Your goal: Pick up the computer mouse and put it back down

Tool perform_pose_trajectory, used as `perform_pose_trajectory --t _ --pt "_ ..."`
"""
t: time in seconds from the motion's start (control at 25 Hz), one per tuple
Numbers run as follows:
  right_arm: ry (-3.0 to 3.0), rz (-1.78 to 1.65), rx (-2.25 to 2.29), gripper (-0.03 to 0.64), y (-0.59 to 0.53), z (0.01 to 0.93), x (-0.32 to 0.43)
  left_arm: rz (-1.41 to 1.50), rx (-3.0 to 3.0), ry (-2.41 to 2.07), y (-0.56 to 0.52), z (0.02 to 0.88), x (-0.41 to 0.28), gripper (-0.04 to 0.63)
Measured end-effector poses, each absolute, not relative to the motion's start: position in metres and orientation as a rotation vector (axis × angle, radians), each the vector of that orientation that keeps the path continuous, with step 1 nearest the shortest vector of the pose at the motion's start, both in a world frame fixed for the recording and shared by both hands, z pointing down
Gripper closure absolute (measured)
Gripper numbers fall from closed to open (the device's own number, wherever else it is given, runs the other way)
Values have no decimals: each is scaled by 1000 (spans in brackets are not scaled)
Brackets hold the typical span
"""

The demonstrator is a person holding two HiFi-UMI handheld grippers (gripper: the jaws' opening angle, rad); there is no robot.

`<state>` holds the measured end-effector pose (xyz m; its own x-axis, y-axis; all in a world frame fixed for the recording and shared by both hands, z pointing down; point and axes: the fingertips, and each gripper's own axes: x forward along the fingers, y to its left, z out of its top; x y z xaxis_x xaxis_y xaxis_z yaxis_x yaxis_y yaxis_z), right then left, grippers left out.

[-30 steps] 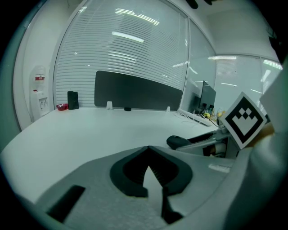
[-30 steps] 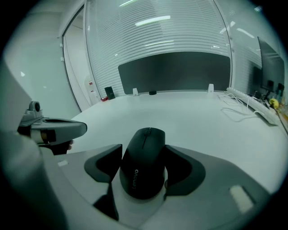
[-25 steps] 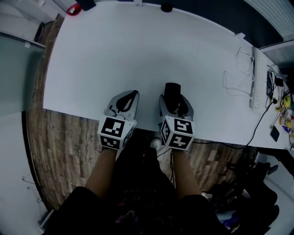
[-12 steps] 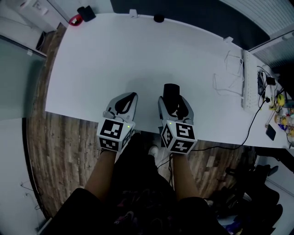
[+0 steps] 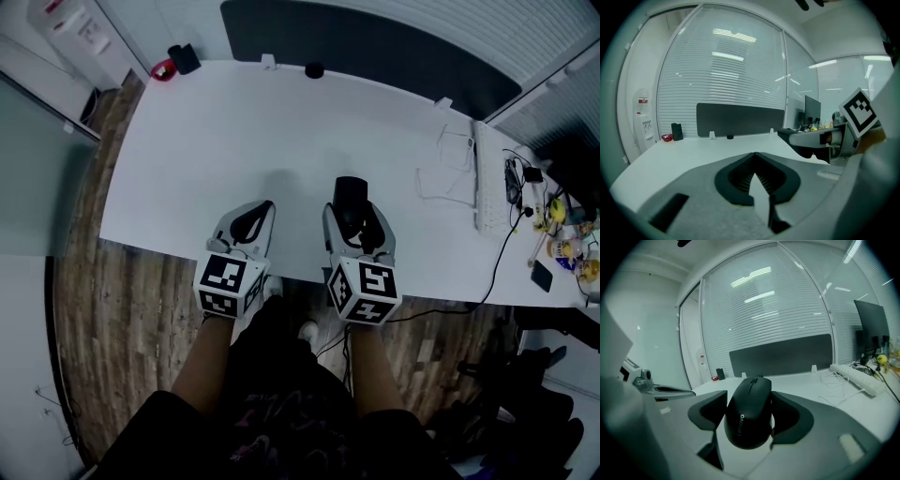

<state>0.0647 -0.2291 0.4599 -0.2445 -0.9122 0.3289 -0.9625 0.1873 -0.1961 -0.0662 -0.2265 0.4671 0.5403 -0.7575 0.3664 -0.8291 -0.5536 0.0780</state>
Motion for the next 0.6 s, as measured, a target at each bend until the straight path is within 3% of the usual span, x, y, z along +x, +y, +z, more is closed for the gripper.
perform_pose_trajectory --t 0.6 --pt "-2439 279 1952 311 -228 347 87 261 2666 -1429 -236 374 -60 595"
